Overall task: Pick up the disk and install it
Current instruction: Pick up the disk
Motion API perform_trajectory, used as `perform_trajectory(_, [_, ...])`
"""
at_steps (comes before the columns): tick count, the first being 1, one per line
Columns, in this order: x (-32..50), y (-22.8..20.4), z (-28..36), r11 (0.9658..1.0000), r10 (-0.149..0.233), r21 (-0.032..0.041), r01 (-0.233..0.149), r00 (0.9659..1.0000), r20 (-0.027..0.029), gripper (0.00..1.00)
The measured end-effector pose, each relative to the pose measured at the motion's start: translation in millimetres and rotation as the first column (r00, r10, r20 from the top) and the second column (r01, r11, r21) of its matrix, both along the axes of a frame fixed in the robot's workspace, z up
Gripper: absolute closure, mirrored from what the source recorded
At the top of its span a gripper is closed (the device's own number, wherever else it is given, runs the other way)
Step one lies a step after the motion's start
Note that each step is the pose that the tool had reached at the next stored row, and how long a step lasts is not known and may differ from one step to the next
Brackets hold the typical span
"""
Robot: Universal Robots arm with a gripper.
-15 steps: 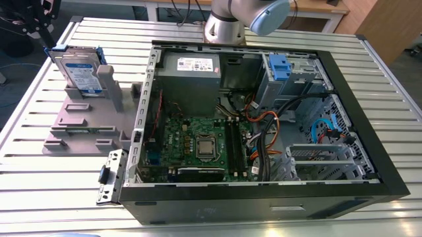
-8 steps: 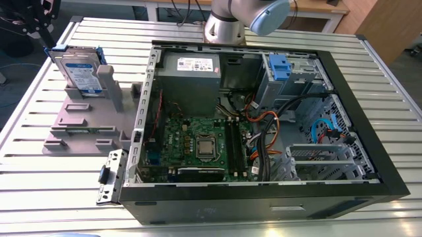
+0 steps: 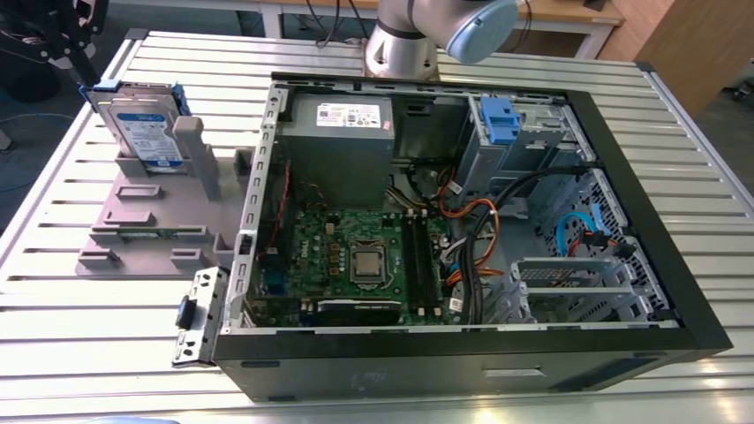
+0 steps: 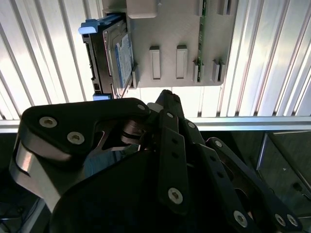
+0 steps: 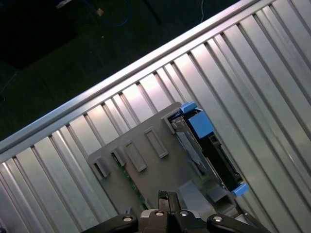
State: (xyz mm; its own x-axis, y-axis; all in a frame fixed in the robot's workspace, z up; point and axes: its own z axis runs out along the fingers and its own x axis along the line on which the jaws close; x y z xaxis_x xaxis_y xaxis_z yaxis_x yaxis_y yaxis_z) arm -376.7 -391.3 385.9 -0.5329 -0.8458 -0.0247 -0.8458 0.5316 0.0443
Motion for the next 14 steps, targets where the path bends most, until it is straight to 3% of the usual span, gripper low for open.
perform_trajectory(14, [0.0, 0.0, 0.0, 1.0, 0.01, 0.0, -0.01, 1.0, 0.0, 0.89])
